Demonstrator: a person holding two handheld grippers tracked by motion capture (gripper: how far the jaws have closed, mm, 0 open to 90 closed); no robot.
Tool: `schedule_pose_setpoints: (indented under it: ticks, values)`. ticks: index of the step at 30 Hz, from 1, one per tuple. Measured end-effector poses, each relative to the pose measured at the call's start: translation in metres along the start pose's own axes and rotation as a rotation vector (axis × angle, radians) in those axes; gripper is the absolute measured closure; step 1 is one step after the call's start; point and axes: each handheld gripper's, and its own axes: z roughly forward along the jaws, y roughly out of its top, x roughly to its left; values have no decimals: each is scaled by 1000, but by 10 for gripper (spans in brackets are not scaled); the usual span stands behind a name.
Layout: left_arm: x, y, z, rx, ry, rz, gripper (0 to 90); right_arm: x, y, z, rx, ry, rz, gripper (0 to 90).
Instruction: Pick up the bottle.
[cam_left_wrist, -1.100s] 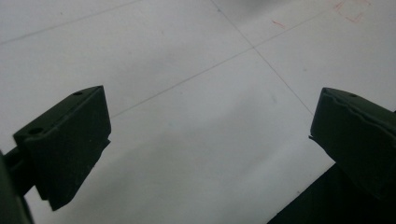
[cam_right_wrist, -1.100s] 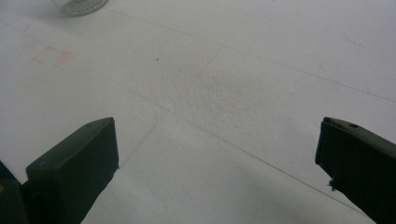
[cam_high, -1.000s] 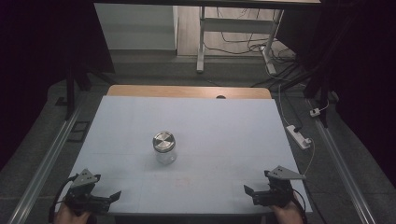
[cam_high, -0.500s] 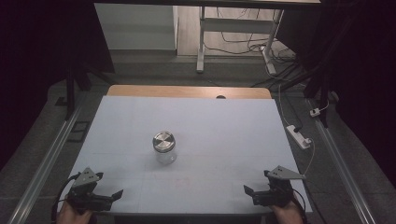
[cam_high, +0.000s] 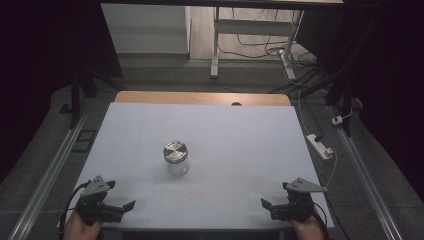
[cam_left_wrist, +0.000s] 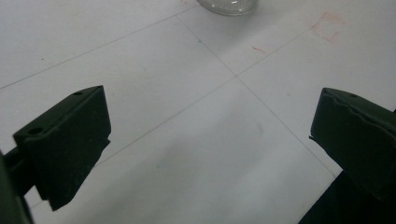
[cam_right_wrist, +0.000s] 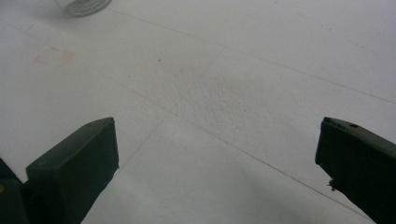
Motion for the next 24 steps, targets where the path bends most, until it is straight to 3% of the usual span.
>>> schedule_pose_setpoints:
  ticks: [8, 18, 24]
  values:
    - [3, 5, 10, -28, -41, 21, 0, 0, 0, 0, 1, -1, -1, 0]
    - [1, 11, 22, -28, -44, 43, 0, -1, 0, 0, 1, 2, 0, 0]
    - [1, 18, 31, -32, -57, 35, 0, -1, 0, 1, 4, 5, 0, 0]
